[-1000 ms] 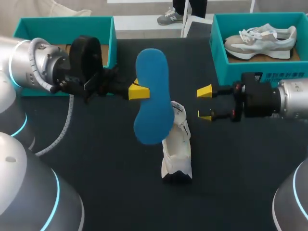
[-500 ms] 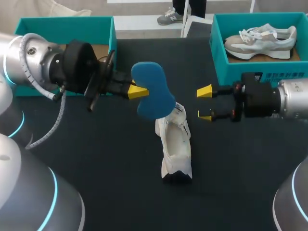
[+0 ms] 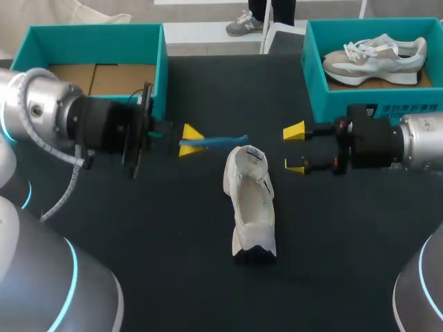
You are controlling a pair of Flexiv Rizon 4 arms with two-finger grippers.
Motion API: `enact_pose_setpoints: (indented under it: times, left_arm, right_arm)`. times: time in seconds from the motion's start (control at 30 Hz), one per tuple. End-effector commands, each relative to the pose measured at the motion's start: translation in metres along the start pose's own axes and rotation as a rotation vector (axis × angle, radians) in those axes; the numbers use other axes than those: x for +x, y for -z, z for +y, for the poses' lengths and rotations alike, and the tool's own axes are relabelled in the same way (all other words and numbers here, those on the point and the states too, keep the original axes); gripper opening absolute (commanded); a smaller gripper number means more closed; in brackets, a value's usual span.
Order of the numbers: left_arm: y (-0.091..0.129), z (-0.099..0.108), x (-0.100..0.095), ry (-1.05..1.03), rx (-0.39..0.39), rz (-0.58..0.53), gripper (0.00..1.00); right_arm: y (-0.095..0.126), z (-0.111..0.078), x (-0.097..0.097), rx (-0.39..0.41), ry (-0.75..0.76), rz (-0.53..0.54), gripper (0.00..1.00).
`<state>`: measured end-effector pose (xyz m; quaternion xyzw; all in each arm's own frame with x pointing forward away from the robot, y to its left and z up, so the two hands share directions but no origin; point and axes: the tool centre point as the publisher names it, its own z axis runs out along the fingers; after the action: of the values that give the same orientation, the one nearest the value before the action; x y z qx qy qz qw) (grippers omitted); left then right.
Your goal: Take the shoe out of the shoebox, open the shoe tongue, remove and reinsert the insole, then place the shoe into the shoebox
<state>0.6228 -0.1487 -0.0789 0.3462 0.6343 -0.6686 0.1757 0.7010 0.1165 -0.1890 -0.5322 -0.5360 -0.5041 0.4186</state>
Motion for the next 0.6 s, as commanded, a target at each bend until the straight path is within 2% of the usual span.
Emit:
enact_pose_setpoints:
  times: [0.03,0.13,0.2,0.6]
  left_arm:
    - [0.0022,0.0176,0.0166,-0.724,0.078,0.047,0.0]
    - [0.0017,0.0232,0.0226,-0.788,0.077,0.06,0.0]
    - [-0.0005,0.0259,0.0265,-0.807,0.038,0.086,0.0]
    - [-0.0005,0.0259,0.0265,-0.807,0.038,0.086,0.0]
  right_arm:
    - [-0.0021,-0.0001,-0.0001,-0.002,-0.001,-0.002,1.0]
    - [-0.0021,-0.0001,-0.0001,-0.002,-0.001,-0.002,1.0]
    - [-0.0021,-0.0001,-0.0001,-0.002,-0.001,-0.002,1.0]
    - [-0.0021,-0.0001,-0.0001,-0.002,-0.001,-0.002,1.0]
